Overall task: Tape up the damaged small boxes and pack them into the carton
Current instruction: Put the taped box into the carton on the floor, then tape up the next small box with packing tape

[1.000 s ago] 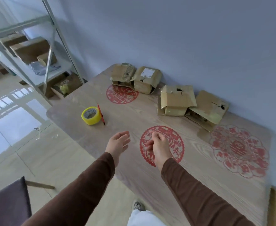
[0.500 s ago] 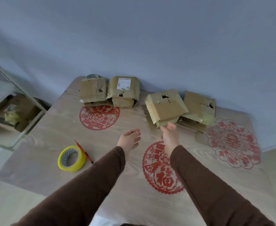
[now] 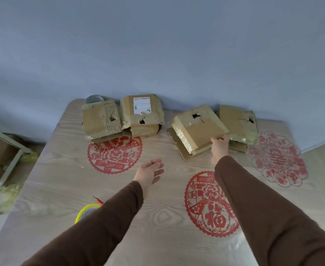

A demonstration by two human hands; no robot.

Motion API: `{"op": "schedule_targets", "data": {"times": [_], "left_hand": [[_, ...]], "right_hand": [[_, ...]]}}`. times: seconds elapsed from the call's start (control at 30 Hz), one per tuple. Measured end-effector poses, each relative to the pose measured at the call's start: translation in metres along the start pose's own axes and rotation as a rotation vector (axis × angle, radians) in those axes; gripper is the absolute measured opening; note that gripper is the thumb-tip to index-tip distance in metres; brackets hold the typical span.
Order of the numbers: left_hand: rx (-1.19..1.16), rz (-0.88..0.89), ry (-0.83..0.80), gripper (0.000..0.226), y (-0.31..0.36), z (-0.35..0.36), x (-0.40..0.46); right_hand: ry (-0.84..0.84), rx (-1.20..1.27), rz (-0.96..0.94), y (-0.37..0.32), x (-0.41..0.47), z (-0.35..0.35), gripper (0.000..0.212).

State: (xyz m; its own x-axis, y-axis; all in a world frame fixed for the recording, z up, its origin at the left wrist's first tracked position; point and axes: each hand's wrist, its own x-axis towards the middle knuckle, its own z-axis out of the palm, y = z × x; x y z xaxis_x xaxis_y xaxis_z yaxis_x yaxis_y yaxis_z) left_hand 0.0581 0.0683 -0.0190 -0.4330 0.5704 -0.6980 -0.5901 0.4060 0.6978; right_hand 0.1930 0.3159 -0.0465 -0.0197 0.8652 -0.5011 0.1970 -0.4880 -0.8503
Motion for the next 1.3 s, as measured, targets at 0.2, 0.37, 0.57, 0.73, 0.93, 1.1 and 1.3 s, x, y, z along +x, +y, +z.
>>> {"op": "schedule_targets", "data": {"times": [0.2,0.37,0.57,0.73,0.93,1.1,1.3], "left_hand": [[-0.019,0.000,0.014,0.017,0.005,-0.001,0.004],[-0.006,0.031,0.052,0.020,0.007,0.000,0.005],[-0.022,0.024,0.081,0.020,0.003,0.018,0.003],[0.008,0.077,0.131,0.019,0.005,0.039,-0.001],[0.024,0.127,0.184,0.017,0.001,0.055,-0.006],[0.044,0.140,0.195,0.016,-0.005,0.060,-0.020],[-0.050,0.199,0.214,0.037,-0.011,0.059,-0.040]], "right_hand": [[0.098,-0.033,0.004,-0.008,0.001,0.007,0.056],[0.042,0.038,-0.022,-0.017,0.007,0.009,0.039],[-0.008,-0.124,-0.028,-0.016,0.001,-0.008,0.021],[-0.119,-0.213,-0.053,-0.019,-0.008,-0.034,0.033],[-0.089,-0.059,0.088,0.001,-0.020,-0.064,0.040],[-0.058,0.091,0.157,0.018,-0.036,-0.075,0.038],[-0.214,0.070,0.040,0.038,-0.082,-0.086,0.050]]}}
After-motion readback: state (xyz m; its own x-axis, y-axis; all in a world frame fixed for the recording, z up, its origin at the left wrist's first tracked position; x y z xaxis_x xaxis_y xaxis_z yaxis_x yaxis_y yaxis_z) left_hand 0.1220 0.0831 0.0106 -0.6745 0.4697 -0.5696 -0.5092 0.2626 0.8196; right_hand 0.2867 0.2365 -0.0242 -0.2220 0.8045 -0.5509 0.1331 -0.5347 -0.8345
